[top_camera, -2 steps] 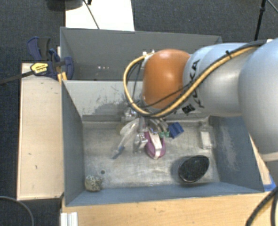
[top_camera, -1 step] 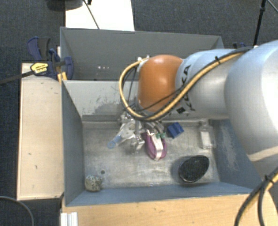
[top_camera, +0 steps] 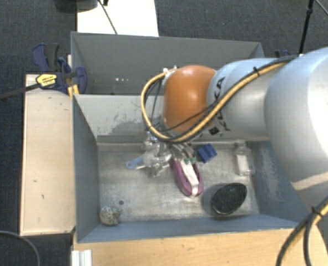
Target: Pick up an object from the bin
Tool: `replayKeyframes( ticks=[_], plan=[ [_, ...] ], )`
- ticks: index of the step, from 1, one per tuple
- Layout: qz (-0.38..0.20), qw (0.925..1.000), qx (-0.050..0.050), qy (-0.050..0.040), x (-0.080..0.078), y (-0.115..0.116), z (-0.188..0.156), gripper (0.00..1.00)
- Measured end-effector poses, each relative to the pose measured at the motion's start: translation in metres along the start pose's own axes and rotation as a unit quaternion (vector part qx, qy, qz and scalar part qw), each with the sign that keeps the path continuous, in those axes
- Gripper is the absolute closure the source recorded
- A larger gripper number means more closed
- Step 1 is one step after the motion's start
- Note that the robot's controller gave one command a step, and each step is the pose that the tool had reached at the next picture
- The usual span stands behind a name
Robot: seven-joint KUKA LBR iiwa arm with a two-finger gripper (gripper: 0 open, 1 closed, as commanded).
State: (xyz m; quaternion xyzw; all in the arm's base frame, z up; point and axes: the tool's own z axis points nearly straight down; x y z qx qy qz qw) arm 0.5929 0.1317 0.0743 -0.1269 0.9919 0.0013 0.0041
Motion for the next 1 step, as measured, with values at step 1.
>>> replayKeyframes(
  ticks=[1],
  plan=[
    [0.028, 0.9996, 0.000, -0.0009, 0.0191, 0.0276, -0.1611, 1.00]
  ],
)
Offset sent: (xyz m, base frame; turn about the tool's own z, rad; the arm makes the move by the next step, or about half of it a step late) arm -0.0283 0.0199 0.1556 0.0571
